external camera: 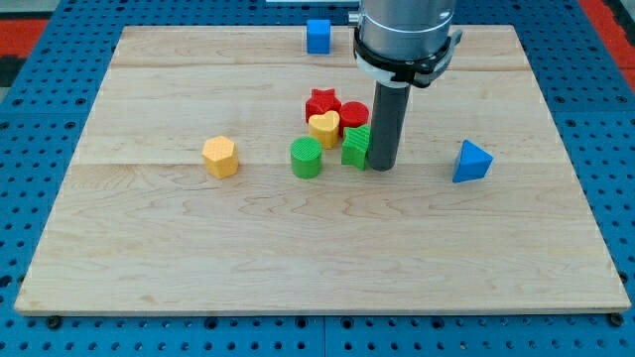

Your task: Slightly push the green star close to the red circle

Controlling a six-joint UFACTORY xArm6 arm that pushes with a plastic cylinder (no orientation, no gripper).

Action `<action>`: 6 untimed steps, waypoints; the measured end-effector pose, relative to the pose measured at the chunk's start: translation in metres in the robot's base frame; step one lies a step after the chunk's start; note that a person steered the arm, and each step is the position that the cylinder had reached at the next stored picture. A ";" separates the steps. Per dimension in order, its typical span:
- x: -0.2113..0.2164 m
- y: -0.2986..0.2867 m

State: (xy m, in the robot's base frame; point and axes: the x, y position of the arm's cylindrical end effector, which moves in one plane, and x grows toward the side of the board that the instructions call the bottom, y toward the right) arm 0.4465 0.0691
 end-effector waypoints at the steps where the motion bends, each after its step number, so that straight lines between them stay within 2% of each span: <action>1: 0.005 0.000; 2: 0.037 -0.003; 6: 0.015 -0.040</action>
State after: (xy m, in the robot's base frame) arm 0.4610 0.0287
